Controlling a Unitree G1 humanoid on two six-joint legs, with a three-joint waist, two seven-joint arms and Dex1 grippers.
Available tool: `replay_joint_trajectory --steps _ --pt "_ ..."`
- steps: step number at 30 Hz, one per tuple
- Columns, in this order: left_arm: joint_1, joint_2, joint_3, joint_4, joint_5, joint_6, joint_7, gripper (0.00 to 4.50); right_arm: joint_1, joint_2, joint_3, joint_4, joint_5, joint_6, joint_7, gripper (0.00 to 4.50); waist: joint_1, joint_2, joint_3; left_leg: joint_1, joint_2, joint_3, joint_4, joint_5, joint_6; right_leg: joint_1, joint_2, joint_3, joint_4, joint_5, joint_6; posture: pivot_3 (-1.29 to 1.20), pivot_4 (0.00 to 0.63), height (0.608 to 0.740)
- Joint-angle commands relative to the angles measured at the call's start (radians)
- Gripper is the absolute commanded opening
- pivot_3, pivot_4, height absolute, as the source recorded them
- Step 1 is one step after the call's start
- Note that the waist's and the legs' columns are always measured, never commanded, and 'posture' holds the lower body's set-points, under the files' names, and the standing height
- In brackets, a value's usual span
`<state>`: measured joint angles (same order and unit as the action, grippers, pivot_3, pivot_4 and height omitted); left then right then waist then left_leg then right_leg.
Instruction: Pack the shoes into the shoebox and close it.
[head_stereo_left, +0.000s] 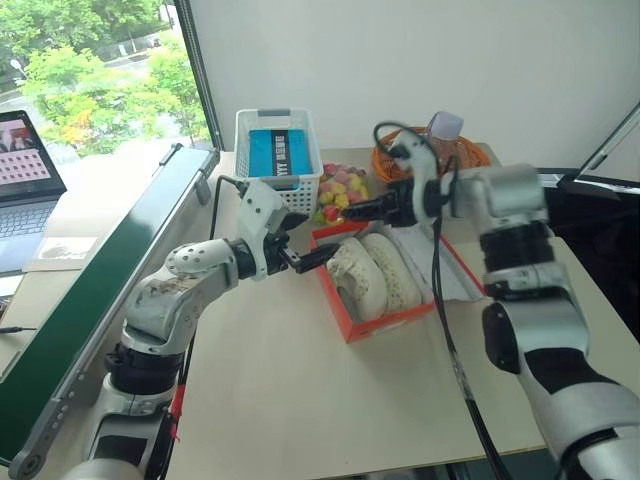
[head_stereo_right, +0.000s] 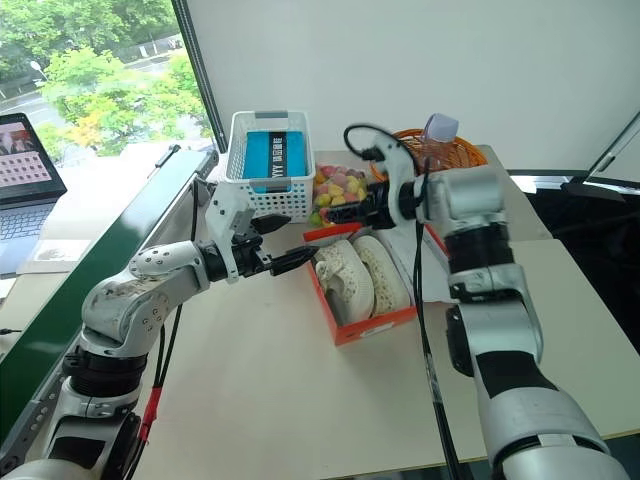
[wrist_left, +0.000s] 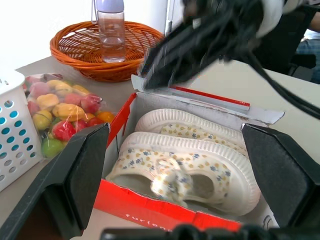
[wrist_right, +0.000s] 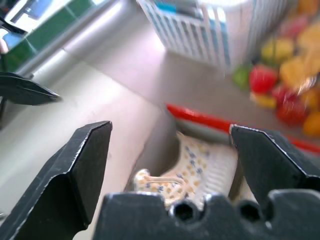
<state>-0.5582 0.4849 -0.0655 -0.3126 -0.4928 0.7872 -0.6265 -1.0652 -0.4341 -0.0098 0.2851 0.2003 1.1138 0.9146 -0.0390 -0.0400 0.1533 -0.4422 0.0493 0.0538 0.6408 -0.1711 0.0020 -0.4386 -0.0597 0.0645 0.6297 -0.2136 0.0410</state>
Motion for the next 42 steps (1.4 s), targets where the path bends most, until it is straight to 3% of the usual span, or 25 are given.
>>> replay_joint_trajectory --steps 1,4,7,11,18,22,28,32,38,42 --pt "-0.014 0.053 -0.016 0.001 0.018 -0.041 -0.075 4.5 0.119 -0.105 -0.055 -0.264 0.059 -0.056 0.021 4.47 0.005 0.0 0.0 0.0 0.0 0.0 0.0 0.0 0.0 0.0 0.0 0.0 0.0 0.0 0.0 0.0 0.15 0.74" --pt "-0.027 0.08 -0.033 0.037 0.032 -0.068 -0.123 4.5 0.202 -0.171 -0.094 -0.402 0.133 0.001 0.037 4.47 0.013 0.0 0.001 -0.001 0.0 0.001 0.0 0.0 0.0 0.0 0.0 0.0 -0.001 0.0 0.001 0.0 0.15 0.74" --pt "-0.086 0.083 -0.087 0.124 0.067 -0.126 -0.2 4.5 0.299 -0.263 -0.181 -0.558 0.219 0.175 0.03 3.77 0.019 0.0 0.001 0.0 0.0 0.001 0.0 0.0 0.0 0.0 0.0 0.0 -0.001 0.0 0.0 0.0 0.15 0.74" --pt "-0.151 0.063 -0.144 0.211 0.098 -0.187 -0.284 4.5 0.436 -0.357 -0.28 -0.749 0.298 0.318 0.0 2.24 0.03 0.0 0.001 -0.001 0.0 0.0 0.001 0.0 0.0 0.0 -0.001 0.0 -0.002 -0.001 0.0 0.0 0.15 0.74" --pt "-0.224 0.05 -0.213 0.346 0.169 -0.293 -0.421 4.5 0.713 -0.338 -0.57 -0.979 0.394 0.501 -0.063 0.05 0.027 0.0 0.001 -0.001 0.0 0.0 0.001 0.0 0.0 0.0 0.0 0.0 -0.002 -0.001 0.0 0.0 0.15 0.74" --pt "-0.23 0.044 -0.235 0.377 0.203 -0.334 -0.467 4.5 0.869 -0.22 -0.655 -1.053 0.406 0.501 -0.132 0.05 0.024 0.0 0.001 0.0 0.0 0.0 0.002 0.0 0.001 0.001 0.0 0.001 -0.001 -0.005 0.006 0.0 0.15 0.74" --pt "-0.224 0.057 -0.253 0.369 0.248 -0.356 -0.503 4.5 1.054 -0.027 -0.636 -0.971 0.368 0.351 -0.236 0.05 0.024 0.0 0.001 0.001 0.0 0.0 0.004 0.0 0.001 0.002 0.0 0.001 0.0 -0.005 0.007 0.0 0.15 0.74" --pt "-0.214 0.098 -0.233 0.331 0.259 -0.338 -0.519 4.5 1.043 0.097 -0.63 -0.738 0.321 0.171 -0.324 0.05 0.015 0.0 0.001 0.002 0.0 0.0 0.005 0.0 0.001 0.002 0.0 0.003 0.0 -0.006 0.003 0.0 0.15 0.74" --pt "-0.196 0.137 -0.209 0.283 0.253 -0.302 -0.509 4.5 0.992 0.123 -0.587 -0.519 0.297 -0.036 -0.374 0.05 0.016 0.003 0.001 0.002 0.0 0.001 0.005 0.001 0.002 0.002 0.0 0.003 0.0 -0.006 0.004 0.0 0.15 0.74" --pt "-0.189 0.167 -0.183 0.221 0.235 -0.242 -0.505 4.5 0.916 0.118 -0.592 -0.216 0.288 -0.209 -0.354 0.05 0.015 0.003 0.001 0.002 0.0 0.001 0.005 0.001 0.002 0.002 0.001 0.003 0.0 -0.003 0.008 0.0 0.15 0.74"
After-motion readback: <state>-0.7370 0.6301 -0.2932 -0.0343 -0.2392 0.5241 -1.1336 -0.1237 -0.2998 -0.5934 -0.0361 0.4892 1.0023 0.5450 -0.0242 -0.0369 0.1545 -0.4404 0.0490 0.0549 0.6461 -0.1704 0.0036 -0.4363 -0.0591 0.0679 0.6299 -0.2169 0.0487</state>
